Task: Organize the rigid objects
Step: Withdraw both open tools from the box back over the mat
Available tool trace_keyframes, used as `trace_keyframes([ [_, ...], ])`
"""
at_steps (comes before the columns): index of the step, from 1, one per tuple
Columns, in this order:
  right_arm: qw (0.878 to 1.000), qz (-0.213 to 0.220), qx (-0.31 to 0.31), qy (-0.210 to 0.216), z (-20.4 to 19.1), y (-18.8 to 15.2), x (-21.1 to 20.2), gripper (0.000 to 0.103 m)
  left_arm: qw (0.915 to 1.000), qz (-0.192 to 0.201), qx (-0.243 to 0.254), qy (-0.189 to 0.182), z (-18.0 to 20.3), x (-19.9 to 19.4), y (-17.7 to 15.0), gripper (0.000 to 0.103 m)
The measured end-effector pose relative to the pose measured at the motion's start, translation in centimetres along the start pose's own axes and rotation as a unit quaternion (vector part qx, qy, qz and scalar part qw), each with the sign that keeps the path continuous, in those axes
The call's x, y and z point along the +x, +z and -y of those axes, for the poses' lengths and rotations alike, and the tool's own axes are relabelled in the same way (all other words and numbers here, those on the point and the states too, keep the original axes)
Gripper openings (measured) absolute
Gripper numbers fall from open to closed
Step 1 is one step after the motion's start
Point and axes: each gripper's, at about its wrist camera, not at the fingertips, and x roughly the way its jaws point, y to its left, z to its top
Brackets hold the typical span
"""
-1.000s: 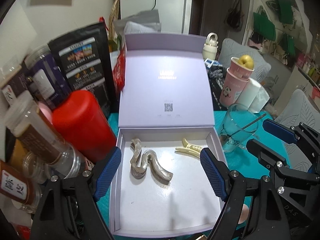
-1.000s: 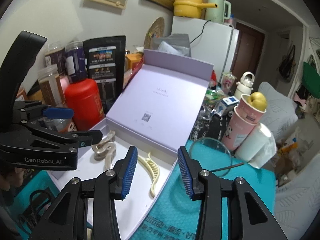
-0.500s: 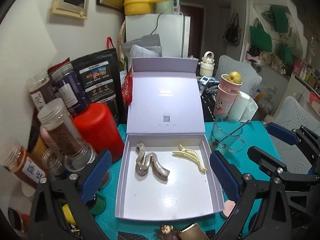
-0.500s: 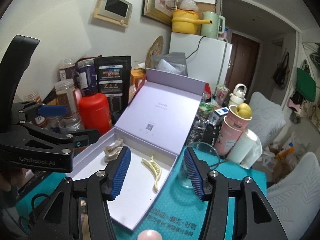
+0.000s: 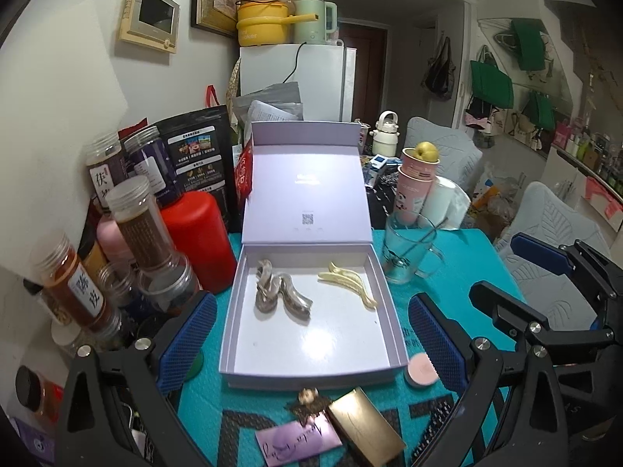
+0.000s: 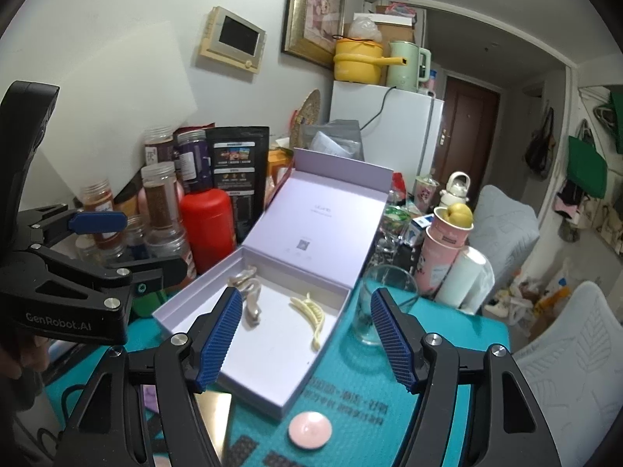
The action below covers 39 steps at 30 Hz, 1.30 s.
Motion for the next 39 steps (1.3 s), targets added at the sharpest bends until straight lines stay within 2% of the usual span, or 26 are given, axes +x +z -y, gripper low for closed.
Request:
trace_keyframes([
  [7,1.000,0.004,0.009,0.007,-1.0,-1.9,-2.5,0.071,0.9998,0.006,0.005,-0.018,0.2,-2.3,-2.2,0.100],
  [21,0.999,-0.002,0.028,0.017,-1.8,-5.6,-5.2,0.072,0.9992,-0.015,-0.012,-0.035,0.5,-4.5,-7.0,0.100],
  [39,0.996,-0.063,0.057,0.007,-1.9,-11.8,-4.8,0.072,0.9961,-0.071,-0.007,-0.052,2.1,-3.9,-13.1,0.100],
])
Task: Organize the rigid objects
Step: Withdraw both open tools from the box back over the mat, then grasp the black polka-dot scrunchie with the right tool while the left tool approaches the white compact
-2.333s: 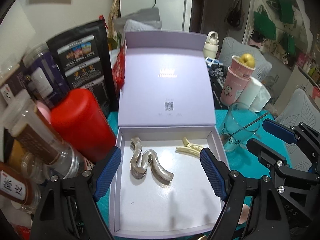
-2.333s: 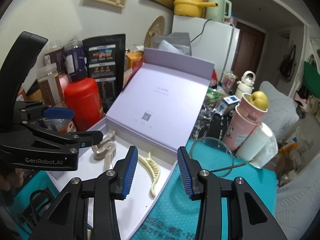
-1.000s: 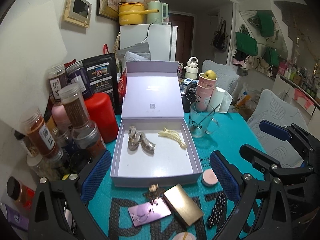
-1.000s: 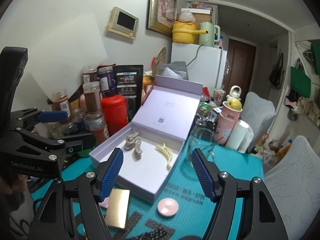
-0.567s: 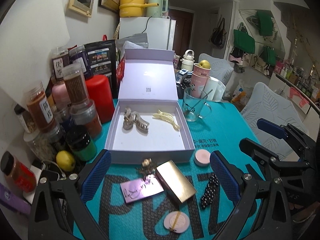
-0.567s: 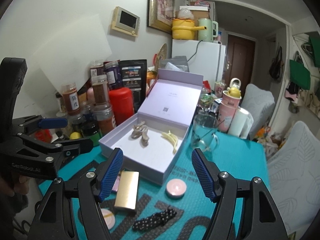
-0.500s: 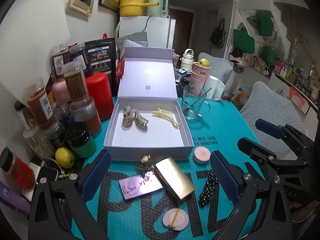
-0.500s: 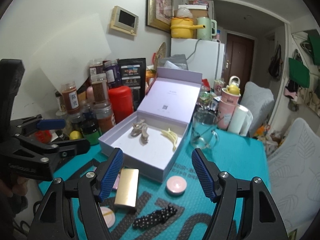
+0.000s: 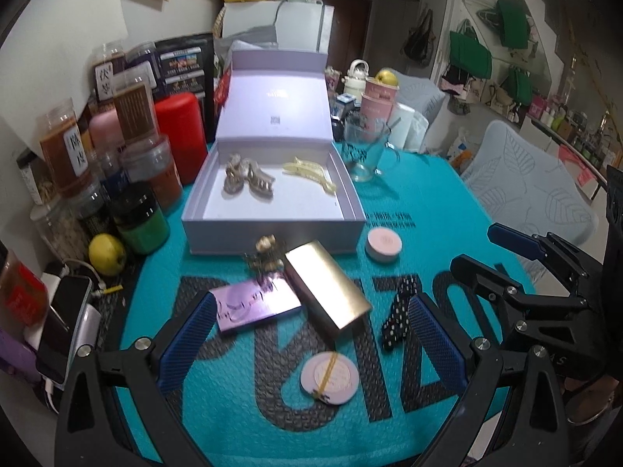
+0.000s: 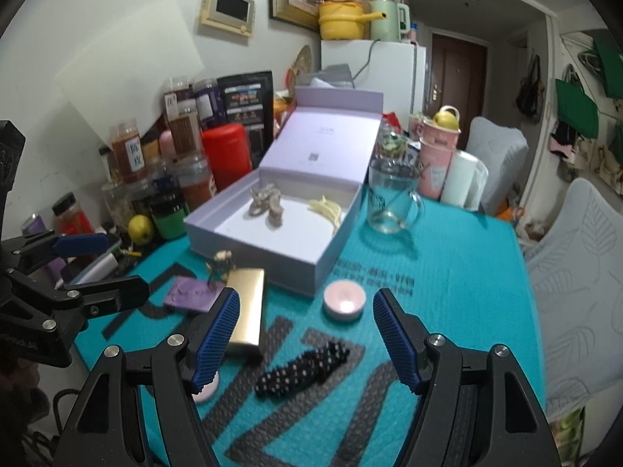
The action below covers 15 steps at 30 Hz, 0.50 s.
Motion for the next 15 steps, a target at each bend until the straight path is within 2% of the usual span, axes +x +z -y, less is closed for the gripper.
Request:
trace_keyframes([
  [8,1.000,-0.018,0.024,0.004,0.4,-2.7,0.5,0.072,0.9994,-0.025,-0.010,-0.022,-0.2,1.7,-1.9,0.100],
  [15,0.998,-0.043,0.043,0.009,0.7,-4.7,1.7,0.072,0.9982,-0.055,-0.005,-0.023,-0.3,3.3,-3.3,0.100],
])
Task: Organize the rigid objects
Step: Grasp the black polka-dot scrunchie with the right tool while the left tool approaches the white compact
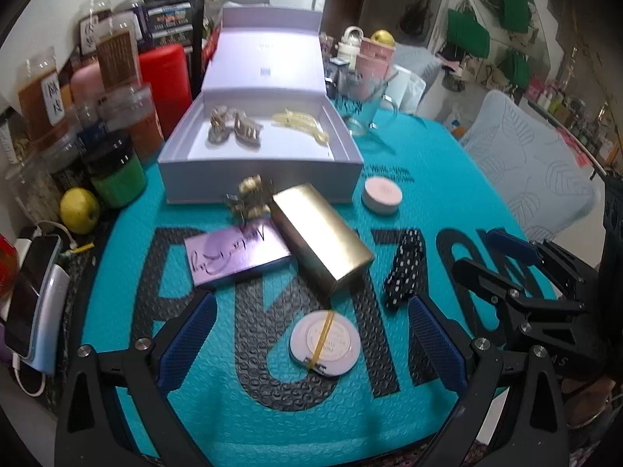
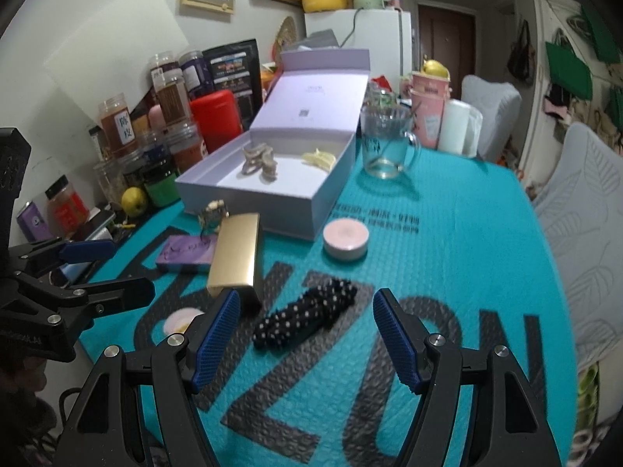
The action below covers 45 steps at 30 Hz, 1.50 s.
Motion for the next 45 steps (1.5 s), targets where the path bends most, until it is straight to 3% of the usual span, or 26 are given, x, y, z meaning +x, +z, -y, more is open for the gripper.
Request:
trace_keyframes([
  [13,0.999,-0.048,0.014,0.008,0.8,-0.9,3.5,0.072,0.9978,-0.060,-0.010,-0.026,-1.2,4.1,-1.8,0.100],
  [20,0.998,-0.064,0.025,0.012,1.2,-0.6,5.1,0.072,0.9972,-0.067,0.007,-0.031,-0.8,5.4,-2.6,0.100],
  [28,0.996,-0.082,0.035,0.014,1.5,0.0,6.8,0.072,0.9974,-0.052,0.051,-0.004,0.2,5.8,-3.0,0.079],
  [32,0.995,-0.090,0.035,0.017,1.4,0.1,7.8,0.072,0.9970,-0.039,0.066,-0.011,0.8,5.6,-3.0,0.055],
  [37,0.995,-0.096,0.028,0.016,0.8,0.0,8.6,0.071,0.9974,-0.041,0.056,-0.021,0.2,5.7,-2.6,0.055],
  [45,0.995,-0.095,0.010,0.030,0.3,-0.4,8.5,0.033,0.9992,-0.035,0.019,0.002,-1.8,5.8,-2.2,0.055],
])
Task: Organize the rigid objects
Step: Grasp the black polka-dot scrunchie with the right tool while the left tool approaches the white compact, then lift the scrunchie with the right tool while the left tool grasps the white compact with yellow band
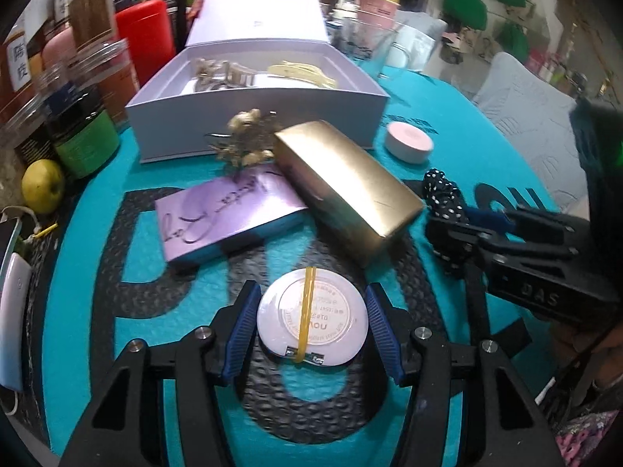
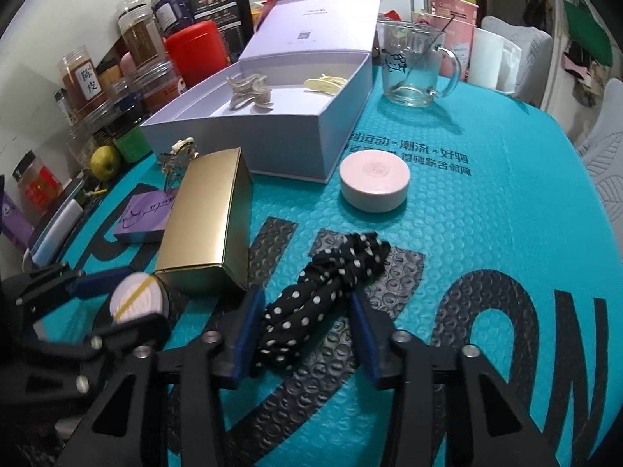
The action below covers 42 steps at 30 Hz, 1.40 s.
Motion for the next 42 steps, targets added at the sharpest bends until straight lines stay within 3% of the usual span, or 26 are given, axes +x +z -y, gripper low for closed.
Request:
trace_keyframes([
  [4,1.000,-0.005,-0.018,0.009,-0.3,-0.5,-0.4,0.026,1.0000,0.003,-0.009,0.001,-0.6,0.0,0.0,0.055],
  [12,0.998,-0.025,-0.053,0.026,-0.3,-2.2,-1.8,0.024,0.9999,0.005,0.002,0.009,-0.4,-0.1,-0.6,0.055],
  [14,0.998,-0.022,-0.050,0.017,-0.3,-2.3,-1.9,0.026,0.9999,0.005,0.004,0.012,-0.3,-0.1,-0.6,0.056],
  [18,0.999,-0.012,-0.040,0.008,-0.4,-2.2,-1.6,0.044,0.9995,0.003,0.024,0.019,0.1,0.1,-0.7,0.058],
  [23,0.998,0.001,-0.050,-0.024,-1.0,-2.0,-1.0,0.043,0.9991,0.010,0.032,0.027,0.4,0.1,-0.9,0.058],
  [24,0.998,0.003,-0.053,-0.030,-1.1,-2.0,-0.9,0.039,0.9992,0.011,0.029,0.026,0.3,0.1,-0.9,0.058],
  [25,0.998,0.007,-0.058,-0.040,-1.2,-2.1,-0.9,0.026,0.9992,0.013,0.026,0.027,0.3,0.0,-1.0,0.057],
  [28,0.998,0.007,-0.051,-0.033,-1.0,-2.0,-1.0,0.017,0.9994,0.013,0.016,0.028,0.1,-0.2,-1.0,0.055],
  [33,1.000,0.000,-0.030,-0.005,-0.5,-2.1,-1.4,0.016,0.9998,0.006,-0.018,0.006,-0.6,-0.5,-0.7,0.055],
  [42,0.999,-0.002,-0.030,0.014,-0.9,-2.5,-2.4,0.016,0.9994,0.018,-0.030,0.001,-0.1,-1.6,-0.3,0.055],
])
